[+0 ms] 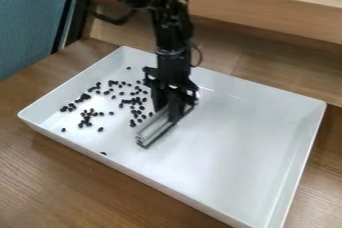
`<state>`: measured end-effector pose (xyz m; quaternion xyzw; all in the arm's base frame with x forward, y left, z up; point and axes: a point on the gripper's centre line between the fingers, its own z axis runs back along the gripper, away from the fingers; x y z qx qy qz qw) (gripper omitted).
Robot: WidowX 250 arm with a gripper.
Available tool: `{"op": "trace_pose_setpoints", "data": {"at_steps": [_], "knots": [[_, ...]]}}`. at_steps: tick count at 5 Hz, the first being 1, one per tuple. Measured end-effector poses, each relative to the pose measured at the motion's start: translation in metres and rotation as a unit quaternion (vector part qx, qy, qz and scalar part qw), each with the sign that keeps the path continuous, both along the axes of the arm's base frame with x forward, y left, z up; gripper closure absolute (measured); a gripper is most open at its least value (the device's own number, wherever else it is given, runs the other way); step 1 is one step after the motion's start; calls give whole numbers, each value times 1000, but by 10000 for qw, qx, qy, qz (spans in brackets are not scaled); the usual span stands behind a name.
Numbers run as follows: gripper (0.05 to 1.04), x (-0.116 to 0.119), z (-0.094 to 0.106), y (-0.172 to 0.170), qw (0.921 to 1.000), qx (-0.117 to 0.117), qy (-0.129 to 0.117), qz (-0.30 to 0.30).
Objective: Sweep into pile
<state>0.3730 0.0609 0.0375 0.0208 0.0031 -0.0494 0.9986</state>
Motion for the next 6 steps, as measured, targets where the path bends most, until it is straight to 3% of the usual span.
{"op": "trace_pose_setpoints", "data": {"at_steps": [6], "knots": [[706, 9, 1, 80, 9998, -129, -60, 121]]}}
